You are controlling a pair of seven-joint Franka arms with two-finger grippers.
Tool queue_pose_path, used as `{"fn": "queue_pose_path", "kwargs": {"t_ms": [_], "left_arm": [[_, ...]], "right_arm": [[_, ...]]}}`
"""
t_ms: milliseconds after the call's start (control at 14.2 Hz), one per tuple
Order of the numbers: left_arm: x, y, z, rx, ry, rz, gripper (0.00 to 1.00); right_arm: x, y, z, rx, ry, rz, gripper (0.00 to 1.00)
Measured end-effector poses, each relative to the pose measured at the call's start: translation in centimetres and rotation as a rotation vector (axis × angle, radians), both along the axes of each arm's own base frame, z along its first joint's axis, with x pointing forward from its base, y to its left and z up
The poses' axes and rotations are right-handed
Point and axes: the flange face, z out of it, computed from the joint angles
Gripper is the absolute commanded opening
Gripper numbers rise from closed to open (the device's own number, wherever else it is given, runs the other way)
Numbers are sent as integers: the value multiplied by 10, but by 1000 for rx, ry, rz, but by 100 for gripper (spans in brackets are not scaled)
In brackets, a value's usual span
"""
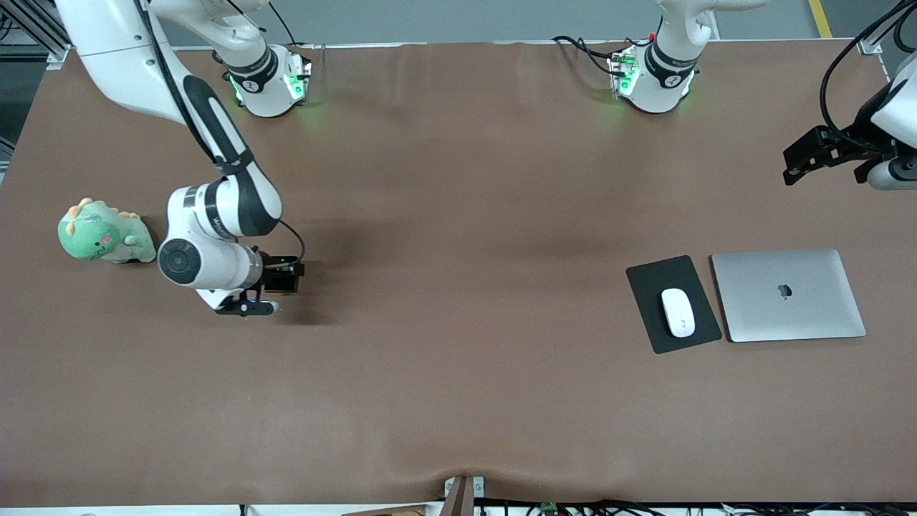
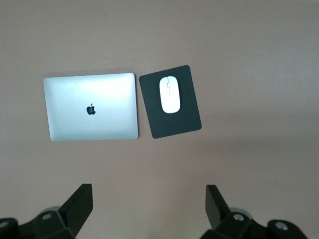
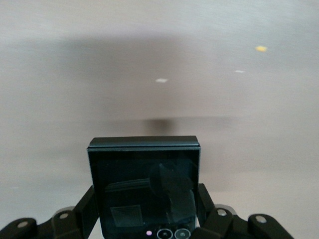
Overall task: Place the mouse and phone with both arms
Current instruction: 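Carry the black phone with the right gripper toward the green plush toy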
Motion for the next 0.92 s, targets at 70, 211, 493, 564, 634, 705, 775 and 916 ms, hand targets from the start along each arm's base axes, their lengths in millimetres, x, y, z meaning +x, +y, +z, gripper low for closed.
{"fn": "queue_pose_path", "kwargs": {"t_ms": [70, 211, 493, 564, 634, 705, 775, 916], "left_arm": [[-2, 2, 0, 0, 1, 4, 100], [-5, 5, 0, 1, 2, 9, 100], [-5, 5, 0, 1, 4, 9, 100], [-5, 5, -1, 1, 9, 10, 100], [-6, 6, -1, 2, 14, 10, 100], [-7, 6, -1, 2, 16, 10, 100], [-8, 6, 0, 2, 18, 10, 100], [-10, 6, 1, 3, 22, 11, 100]], "right_arm": [[0, -12, -2, -9, 3, 3, 0], [-1, -45, -3, -1, 5, 26, 0], [-10, -113, -5, 12, 16, 23, 0], [-15, -126, -8, 5, 25, 16, 0], [-19, -137, -11, -1, 35, 8, 0], [-24, -146, -15, -5, 42, -1, 0], [-29, -154, -19, -7, 40, -16, 0], [-43, -169, -34, -12, 2, -41, 0]]}}
